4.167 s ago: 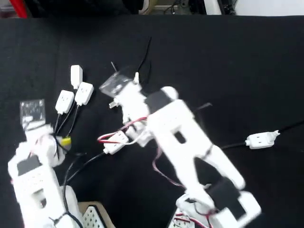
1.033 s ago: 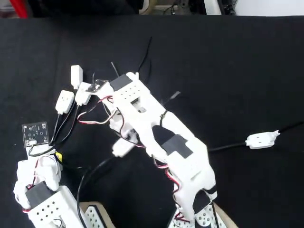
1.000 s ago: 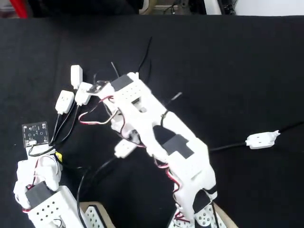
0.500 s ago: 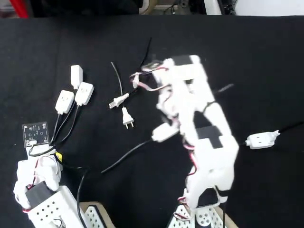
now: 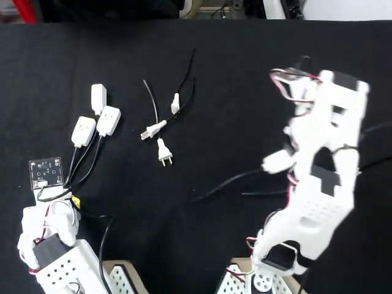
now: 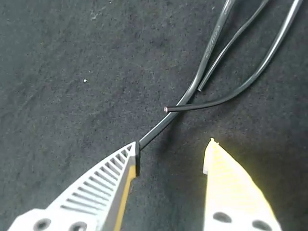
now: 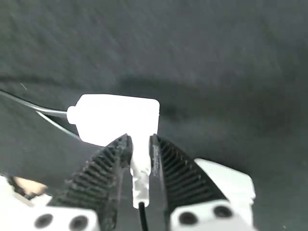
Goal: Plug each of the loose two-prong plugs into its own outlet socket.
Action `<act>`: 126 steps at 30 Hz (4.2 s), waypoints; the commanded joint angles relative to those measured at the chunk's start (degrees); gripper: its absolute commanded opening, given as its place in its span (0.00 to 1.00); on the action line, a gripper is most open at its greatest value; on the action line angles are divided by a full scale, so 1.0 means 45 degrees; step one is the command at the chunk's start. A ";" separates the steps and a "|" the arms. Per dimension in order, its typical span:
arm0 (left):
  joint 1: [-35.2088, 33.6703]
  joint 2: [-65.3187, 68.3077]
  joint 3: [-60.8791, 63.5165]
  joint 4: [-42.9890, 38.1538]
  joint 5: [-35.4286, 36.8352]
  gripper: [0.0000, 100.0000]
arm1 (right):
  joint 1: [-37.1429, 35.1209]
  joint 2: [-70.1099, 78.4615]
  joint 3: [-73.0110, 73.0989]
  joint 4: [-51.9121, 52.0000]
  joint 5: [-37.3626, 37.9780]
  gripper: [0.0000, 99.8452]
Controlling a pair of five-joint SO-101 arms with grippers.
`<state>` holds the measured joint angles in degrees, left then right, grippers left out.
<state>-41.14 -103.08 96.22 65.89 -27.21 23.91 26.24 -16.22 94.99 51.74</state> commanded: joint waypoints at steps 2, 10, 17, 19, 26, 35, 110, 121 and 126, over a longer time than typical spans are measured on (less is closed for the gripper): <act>0.0029 -0.0117 0.0010 0.0020 -0.0117 0.23 | 0.1875 -0.0635 -0.0635 -0.0860 0.1270 0.01; 0.0029 -0.0117 0.0010 -0.0020 -0.0117 0.23 | 0.2989 -0.0049 -0.0654 -0.2598 0.2403 0.01; 0.0029 -0.0117 0.0010 -0.0020 -0.0117 0.23 | 0.3751 0.1534 -0.2491 -0.2618 0.2540 0.01; 0.0029 -0.0117 0.0010 -0.0020 -0.0117 0.23 | 0.3966 0.2061 -0.3350 -0.2168 0.2559 0.01; 0.0029 -0.0117 0.0010 -0.0020 -0.0098 0.23 | 0.3516 0.3175 -0.5871 -0.0078 0.2501 0.06; 0.0537 -0.0117 0.0010 0.0059 -0.0117 0.23 | 0.1875 0.3155 -1.0051 0.1328 0.0567 0.21; 0.0498 -0.0117 0.0068 0.0059 -0.0098 0.22 | -1.2659 0.9915 -1.5111 0.0684 -2.1548 0.01; 0.0498 -0.0117 0.0088 0.0059 -0.0117 0.22 | -1.2210 0.9836 -1.5092 0.1387 -2.0415 0.01; 0.0498 -0.0117 0.0088 0.0059 -0.0137 0.22 | -1.2425 0.9153 -1.4623 0.1407 -1.7446 0.01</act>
<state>-39.12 -103.08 96.22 65.89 -27.38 -31.74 71.43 -81.36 99.03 -32.66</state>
